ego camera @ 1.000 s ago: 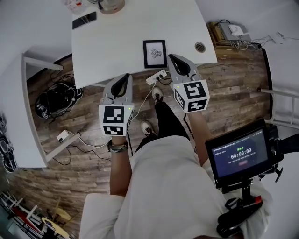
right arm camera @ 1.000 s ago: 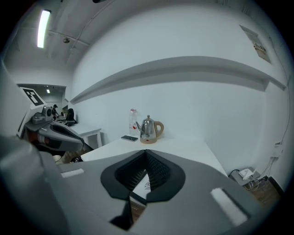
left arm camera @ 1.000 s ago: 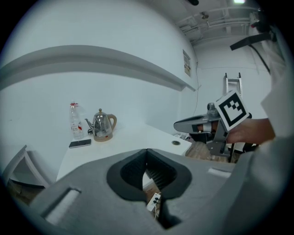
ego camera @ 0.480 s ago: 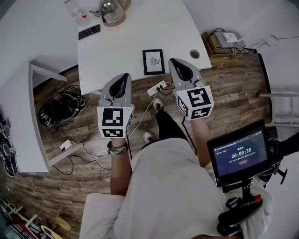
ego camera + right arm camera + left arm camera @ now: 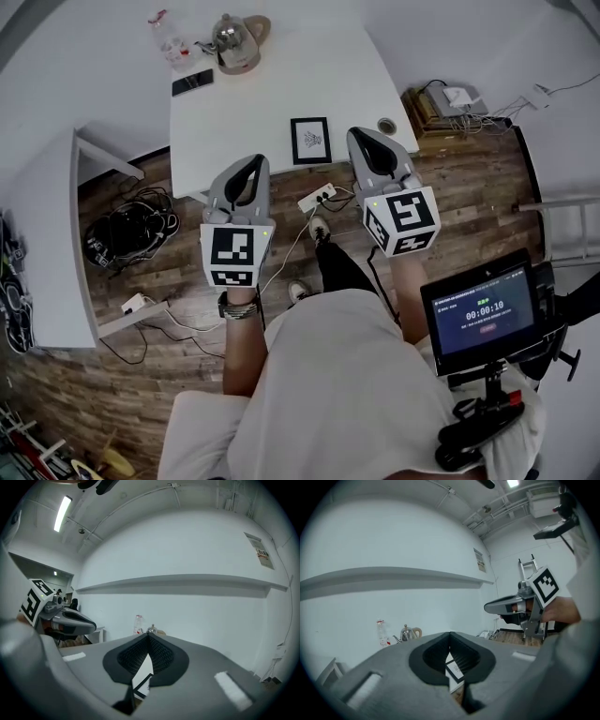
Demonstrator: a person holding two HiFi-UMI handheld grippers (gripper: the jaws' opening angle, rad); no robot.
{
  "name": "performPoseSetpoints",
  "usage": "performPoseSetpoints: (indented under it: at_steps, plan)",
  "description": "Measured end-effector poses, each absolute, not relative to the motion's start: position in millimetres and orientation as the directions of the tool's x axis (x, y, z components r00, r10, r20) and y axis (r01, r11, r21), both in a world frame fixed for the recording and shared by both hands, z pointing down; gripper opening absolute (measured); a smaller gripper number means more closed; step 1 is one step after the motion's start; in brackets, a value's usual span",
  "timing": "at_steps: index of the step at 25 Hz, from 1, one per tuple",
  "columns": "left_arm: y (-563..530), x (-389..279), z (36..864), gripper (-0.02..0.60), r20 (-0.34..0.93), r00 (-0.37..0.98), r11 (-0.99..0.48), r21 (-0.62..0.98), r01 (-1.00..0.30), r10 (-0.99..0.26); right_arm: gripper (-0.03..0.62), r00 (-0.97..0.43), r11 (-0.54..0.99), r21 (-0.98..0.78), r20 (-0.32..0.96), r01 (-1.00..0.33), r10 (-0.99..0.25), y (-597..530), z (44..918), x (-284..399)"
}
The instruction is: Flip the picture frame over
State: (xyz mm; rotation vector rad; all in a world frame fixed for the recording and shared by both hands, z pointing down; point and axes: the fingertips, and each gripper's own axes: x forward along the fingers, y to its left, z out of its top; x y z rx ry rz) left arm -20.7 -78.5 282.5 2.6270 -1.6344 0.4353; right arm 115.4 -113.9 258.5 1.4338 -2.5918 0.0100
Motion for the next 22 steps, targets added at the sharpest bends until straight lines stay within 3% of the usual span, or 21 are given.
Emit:
performPoseSetpoints:
  at_steps: [7, 22]
  plan:
    - [-43.7, -11.8, 257.0, 0.002, 0.186, 0.416, -0.444, -0.149, -0.883, -0.890, 0.002, -0.517, 0.537, 0.159, 0.150, -0.829, -0.843, -69.3, 239.7, 121.2]
    - [-53.3, -5.7, 261.0, 0.002, 0.202, 0.442, -0.474, -0.157, -0.866, -0.874, 0.002, -0.490, 0.511, 0.127, 0.165, -0.850, -0.856, -71.9, 247.2, 130.4]
